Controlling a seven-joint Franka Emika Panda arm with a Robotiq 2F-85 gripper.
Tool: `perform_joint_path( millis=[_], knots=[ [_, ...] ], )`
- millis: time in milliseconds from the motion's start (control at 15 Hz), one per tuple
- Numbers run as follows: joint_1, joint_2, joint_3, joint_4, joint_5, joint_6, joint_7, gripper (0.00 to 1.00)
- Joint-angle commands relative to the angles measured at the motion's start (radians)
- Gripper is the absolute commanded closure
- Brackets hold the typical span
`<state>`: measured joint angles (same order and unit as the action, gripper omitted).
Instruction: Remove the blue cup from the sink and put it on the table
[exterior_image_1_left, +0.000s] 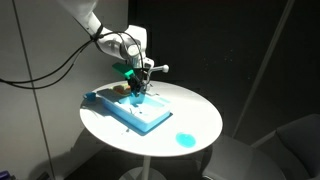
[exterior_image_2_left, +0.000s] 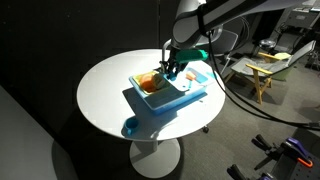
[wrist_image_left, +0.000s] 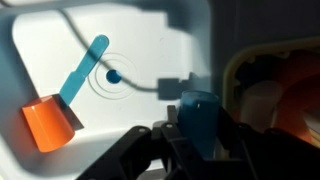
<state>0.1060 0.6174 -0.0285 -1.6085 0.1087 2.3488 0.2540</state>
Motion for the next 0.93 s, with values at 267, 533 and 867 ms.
perform_joint_path(
  millis=[267, 533, 867],
  knots=[
    [0.039, -0.115, -0.006, -0.085, -0.083, -0.049, 0.035, 0.84],
    [0.047, -0.173, -0.004, -0.126, -0.108, -0.082, 0.047, 0.84],
    [0.056, -0.284, 0.002, -0.197, -0.146, -0.139, 0.063, 0.84]
  ],
)
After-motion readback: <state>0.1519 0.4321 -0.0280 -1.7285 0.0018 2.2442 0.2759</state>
